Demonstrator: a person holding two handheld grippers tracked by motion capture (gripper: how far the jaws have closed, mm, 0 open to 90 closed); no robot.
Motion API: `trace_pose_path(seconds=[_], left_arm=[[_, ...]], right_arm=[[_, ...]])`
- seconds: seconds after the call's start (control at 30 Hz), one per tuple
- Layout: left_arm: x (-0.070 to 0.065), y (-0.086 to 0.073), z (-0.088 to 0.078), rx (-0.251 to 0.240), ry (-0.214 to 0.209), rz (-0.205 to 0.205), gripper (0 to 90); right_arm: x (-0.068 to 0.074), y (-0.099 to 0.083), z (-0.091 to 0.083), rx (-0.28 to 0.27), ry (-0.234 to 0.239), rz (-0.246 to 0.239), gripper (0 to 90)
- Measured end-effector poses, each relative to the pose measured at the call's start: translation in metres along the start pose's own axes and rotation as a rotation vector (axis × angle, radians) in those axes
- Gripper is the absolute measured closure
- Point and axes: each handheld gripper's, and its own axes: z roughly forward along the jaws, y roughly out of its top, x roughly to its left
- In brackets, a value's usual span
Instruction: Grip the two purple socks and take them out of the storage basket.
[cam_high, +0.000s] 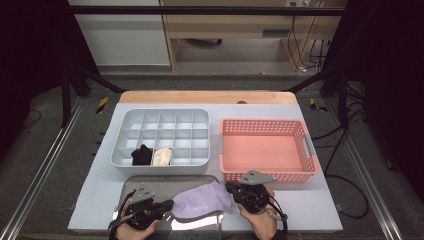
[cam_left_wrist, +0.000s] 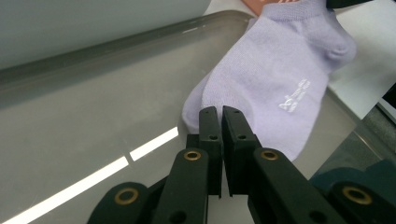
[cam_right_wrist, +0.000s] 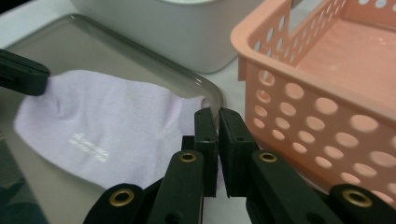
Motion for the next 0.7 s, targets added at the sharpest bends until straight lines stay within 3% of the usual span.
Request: trace_pose_path(seconds=[0.07, 0.27, 0.43, 0.5, 0.6, 0.63, 0.7], left_arm=[[-0.001, 0.001, 0.002, -0.001, -0.010, 0.002, 86.3], [-0.004, 0.006, 0.001, -0.021, -0.011, 0.011, 86.7], [-0.002, 0.003, 0.007, 0.005, 0.010, 0.007, 85.8], [-0.002, 0.002, 0.007, 0.009, 0.016, 0.006, 84.8], [0.000, 0.002, 0.007, 0.003, 0.038, 0.002, 67.1], [0.001, 0.002, 0.008, 0.001, 0.047, -0.002, 67.1], [0.002, 0.002, 0.012, 0.007, 0.063, -0.008, 57.8]], right_arm=[[-0.003, -0.001, 0.007, 0.027, -0.015, 0.006, 86.8], [-0.005, -0.002, 0.003, 0.035, -0.017, 0.015, 86.7], [-0.008, -0.008, 0.014, 0.107, -0.025, 0.021, 82.6], [-0.008, -0.008, 0.015, 0.103, -0.025, 0.018, 80.8], [-0.010, -0.007, 0.009, 0.059, -0.020, 0.033, 73.6], [-0.011, -0.007, 0.005, 0.042, -0.013, 0.044, 72.1], [-0.013, -0.009, -0.001, 0.029, 0.008, 0.071, 68.0]])
